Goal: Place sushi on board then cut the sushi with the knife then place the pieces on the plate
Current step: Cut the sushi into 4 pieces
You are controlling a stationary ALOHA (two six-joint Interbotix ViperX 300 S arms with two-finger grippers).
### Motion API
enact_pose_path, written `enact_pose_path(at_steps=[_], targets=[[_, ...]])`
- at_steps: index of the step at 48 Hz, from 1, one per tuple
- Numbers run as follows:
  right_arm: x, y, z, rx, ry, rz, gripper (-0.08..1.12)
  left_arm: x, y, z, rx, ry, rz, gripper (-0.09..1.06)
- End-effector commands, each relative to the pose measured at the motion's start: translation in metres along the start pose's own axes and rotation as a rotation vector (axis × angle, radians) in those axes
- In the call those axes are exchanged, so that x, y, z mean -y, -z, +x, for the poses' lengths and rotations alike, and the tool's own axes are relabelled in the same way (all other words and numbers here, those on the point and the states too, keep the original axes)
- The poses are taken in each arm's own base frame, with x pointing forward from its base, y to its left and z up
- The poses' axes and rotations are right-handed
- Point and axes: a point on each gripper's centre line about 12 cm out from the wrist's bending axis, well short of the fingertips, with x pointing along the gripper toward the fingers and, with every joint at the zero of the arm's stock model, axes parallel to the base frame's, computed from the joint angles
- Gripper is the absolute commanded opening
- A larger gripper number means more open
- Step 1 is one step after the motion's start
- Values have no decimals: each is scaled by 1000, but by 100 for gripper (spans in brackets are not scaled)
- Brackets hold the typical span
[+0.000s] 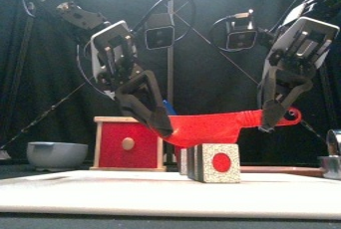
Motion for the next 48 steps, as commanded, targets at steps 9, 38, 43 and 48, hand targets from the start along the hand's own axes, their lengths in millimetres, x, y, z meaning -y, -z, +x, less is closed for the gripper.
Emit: enact_pose_path(at_steps=[9, 38, 43, 48], targets=[[2, 0, 6, -6, 3, 20, 32, 13, 8, 5, -25, 20, 19, 42], [8, 18, 29, -99, 37, 28, 32, 4, 27, 20, -88, -1, 23, 42], [13, 16, 30, -96, 45, 34, 32, 4, 27, 20, -90, -1, 29, 42], [16, 14, 29, -91, 51, 33, 32, 1, 26, 20, -87, -7, 33, 42]])
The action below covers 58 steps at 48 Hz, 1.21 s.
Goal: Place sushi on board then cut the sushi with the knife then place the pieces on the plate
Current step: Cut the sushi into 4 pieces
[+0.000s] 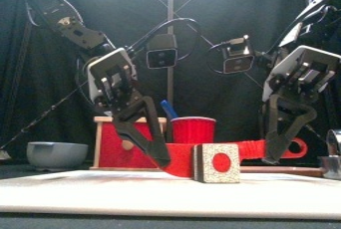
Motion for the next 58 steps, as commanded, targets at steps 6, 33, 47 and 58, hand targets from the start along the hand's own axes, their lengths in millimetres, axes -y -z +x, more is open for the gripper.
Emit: enact_pose_path(at_steps=[6, 33, 47, 58], targets=[[14, -3, -4, 8, 24, 38, 32, 4, 1, -4, -5, 7, 34, 42], [15, -16, -18, 50, 22, 58, 32, 1, -13, -16, 43, 4, 48, 42], [1, -29, -56, 145, -23, 39, 32, 21, -37, -44, 139, 47, 73, 42], [-15, -23, -59, 142, -65, 18, 32, 41, -28, -39, 114, 84, 71, 42]])
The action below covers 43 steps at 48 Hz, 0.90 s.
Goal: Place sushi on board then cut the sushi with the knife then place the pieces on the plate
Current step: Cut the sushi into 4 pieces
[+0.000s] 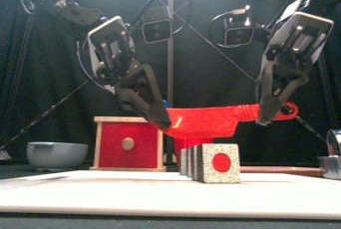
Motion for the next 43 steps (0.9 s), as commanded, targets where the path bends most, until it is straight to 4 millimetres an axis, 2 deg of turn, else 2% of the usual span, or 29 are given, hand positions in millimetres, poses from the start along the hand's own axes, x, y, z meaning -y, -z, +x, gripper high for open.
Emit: enact_pose_path(at_steps=[1, 18, 43], targets=[[-3, -5, -7, 23, -16, 27, 32, 23, -5, -1, 13, 43, 13, 42], [-3, 2, 2, -14, -9, 31, 32, 26, 0, 6, -9, 48, -16, 42], [-2, 3, 4, -20, -5, 36, 32, 25, 5, 9, -24, 44, -17, 42]])
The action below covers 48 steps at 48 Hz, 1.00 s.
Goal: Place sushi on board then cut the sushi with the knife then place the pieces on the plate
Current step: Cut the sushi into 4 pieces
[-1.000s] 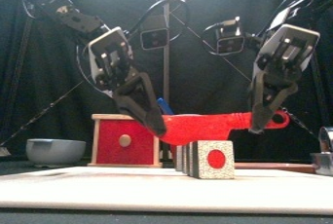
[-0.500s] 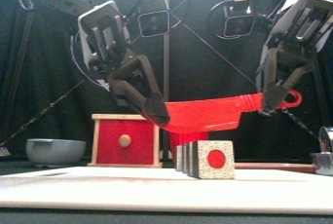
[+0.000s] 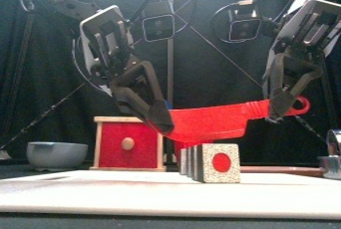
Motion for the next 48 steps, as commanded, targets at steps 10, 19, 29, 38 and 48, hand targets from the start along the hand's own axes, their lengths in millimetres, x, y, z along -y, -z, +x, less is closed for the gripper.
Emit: enact_pose_path(at_steps=[10, 19, 29, 38, 48], targets=[[5, 2, 5, -18, 16, 27, 32, 16, 5, 3, -17, 27, 23, 42], [7, 10, 16, -63, 26, 41, 32, 14, 13, 11, -43, 20, 10, 42], [2, 18, 27, -108, 23, 54, 32, 14, 18, 15, -60, 18, -5, 42], [-4, 20, 32, -111, 6, 61, 32, 14, 20, 15, -65, 18, -11, 42], [-11, 24, 39, -120, -13, 73, 32, 15, 23, 17, -73, 19, -16, 42]])
